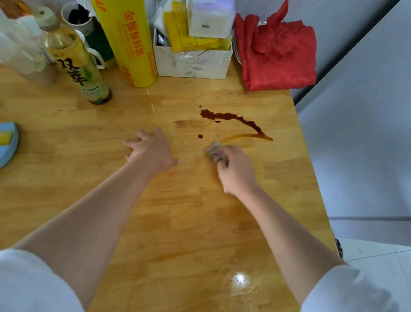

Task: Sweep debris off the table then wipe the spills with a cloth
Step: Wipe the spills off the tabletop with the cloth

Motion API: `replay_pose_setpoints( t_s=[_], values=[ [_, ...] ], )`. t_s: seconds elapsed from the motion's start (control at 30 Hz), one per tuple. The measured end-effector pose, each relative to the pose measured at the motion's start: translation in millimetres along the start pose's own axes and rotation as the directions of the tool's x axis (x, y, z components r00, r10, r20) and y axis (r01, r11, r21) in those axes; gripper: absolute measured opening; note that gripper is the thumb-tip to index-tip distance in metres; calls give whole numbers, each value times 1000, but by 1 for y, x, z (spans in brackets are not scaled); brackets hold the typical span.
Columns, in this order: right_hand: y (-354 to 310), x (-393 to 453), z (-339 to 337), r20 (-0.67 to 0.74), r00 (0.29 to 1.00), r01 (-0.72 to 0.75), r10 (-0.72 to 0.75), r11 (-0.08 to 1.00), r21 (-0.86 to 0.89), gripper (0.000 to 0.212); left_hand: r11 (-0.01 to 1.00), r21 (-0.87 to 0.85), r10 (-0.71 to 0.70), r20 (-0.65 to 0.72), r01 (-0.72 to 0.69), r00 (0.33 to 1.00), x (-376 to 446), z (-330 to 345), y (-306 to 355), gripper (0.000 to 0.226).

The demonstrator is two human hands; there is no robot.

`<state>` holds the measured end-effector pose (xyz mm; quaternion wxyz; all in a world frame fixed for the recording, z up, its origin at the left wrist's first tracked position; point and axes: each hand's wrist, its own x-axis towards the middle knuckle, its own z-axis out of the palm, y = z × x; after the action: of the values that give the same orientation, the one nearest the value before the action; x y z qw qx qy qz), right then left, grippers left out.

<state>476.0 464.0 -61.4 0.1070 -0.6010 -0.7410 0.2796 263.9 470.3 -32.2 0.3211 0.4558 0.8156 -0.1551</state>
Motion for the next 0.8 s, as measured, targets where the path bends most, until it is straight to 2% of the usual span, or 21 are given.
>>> replay_pose_setpoints(
  t_s=[0.03,0.07,0.1,0.17,0.2,0.27,0.33,0.4,0.47,0.53,0.57,0.63,0.67,0.73,0.77,0.8],
  values=[
    [-3,-12,4,73,993,96,-95,995,-11,28,1000,-6,2,-1,-2,1000,-1,0,-1,117],
    [3,-24,2,110,985,131,-130,991,4,25,1000,-6,5,-1,-5,1000,-1,0,-1,116],
    [17,-33,-6,103,990,99,-100,995,17,22,1000,-4,10,-1,-10,1000,-1,0,-1,116],
    [53,-39,-38,-15,997,-76,77,996,42,18,1000,5,18,1,-18,1000,-1,0,0,116],
    [70,-36,-57,-102,976,-185,192,980,74,20,1000,9,17,4,-17,1000,-2,0,0,116],
    [92,-17,-82,-247,888,-354,388,919,171,21,1000,16,6,6,-6,1000,-2,-2,1,115],
    [88,6,-79,-248,853,-423,460,886,189,28,1000,23,7,12,-7,1000,-3,-4,3,116],
    [57,17,-57,-172,920,-329,353,932,152,31,1000,26,5,12,-6,1000,-4,-4,3,116],
    [27,7,-28,-45,994,-95,97,994,56,28,1000,22,3,9,-4,1000,-4,-4,3,116],
    [21,-19,-15,112,986,122,-122,993,7,23,1000,18,9,6,-9,1000,-5,-3,2,115],
    [30,-29,-20,119,986,116,-117,993,18,23,1000,19,10,6,-10,1000,-4,-2,2,114],
    [66,-31,-47,-21,997,-69,70,997,45,22,1000,24,15,10,-15,1000,-3,-4,3,114],
    [84,-25,-64,-127,970,-199,206,978,66,22,1000,24,14,12,-15,1000,-2,-3,2,114],
    [111,-3,-91,-264,855,-418,447,894,159,25,999,38,21,2,-21,1000,-1,-2,0,114],
    [113,10,-94,-276,827,-454,491,871,190,29,998,49,28,-1,-28,1000,0,-1,-1,115],
    [106,22,-91,-255,835,-448,487,872,196,32,998,53,31,-1,-31,1000,1,1,-2,115]
  ],
)
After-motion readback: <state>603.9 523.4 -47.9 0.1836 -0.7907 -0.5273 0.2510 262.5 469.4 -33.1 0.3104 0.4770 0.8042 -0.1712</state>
